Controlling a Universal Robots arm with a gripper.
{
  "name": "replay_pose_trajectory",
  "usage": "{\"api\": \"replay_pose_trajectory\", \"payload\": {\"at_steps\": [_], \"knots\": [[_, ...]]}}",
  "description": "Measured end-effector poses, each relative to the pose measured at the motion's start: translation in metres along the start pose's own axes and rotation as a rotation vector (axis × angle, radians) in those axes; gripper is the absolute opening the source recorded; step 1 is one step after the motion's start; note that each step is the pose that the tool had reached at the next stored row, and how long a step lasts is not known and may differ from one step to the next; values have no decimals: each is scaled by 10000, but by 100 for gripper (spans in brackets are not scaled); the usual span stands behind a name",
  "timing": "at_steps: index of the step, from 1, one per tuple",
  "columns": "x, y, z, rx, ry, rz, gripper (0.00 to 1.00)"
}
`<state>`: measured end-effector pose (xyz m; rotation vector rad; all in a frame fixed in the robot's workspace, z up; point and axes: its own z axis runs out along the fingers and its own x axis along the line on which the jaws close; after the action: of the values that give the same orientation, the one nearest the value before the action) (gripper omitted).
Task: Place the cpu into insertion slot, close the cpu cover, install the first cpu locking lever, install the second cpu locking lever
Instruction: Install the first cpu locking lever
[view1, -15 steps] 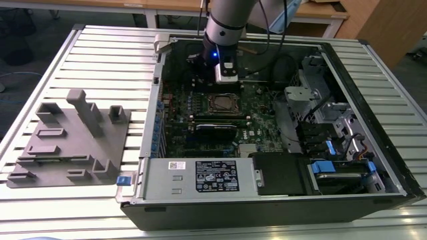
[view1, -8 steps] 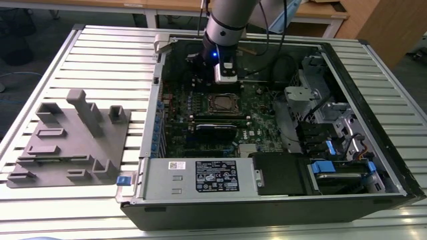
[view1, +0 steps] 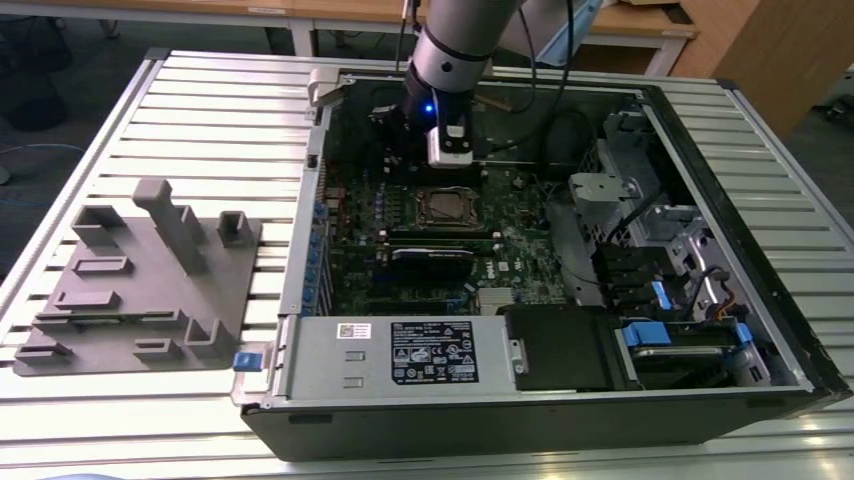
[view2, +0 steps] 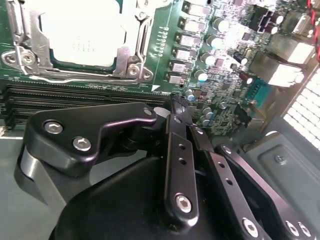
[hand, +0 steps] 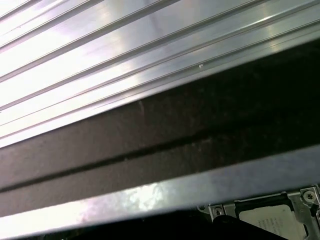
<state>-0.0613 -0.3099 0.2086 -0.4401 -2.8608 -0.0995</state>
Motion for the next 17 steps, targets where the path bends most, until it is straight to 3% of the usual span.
{"api": "replay_pose_trajectory", "payload": {"at_steps": [6, 17], "knots": [[0, 0, 0, 64, 204, 23, 11], [0, 0, 0, 80, 262, 29, 11]]}}
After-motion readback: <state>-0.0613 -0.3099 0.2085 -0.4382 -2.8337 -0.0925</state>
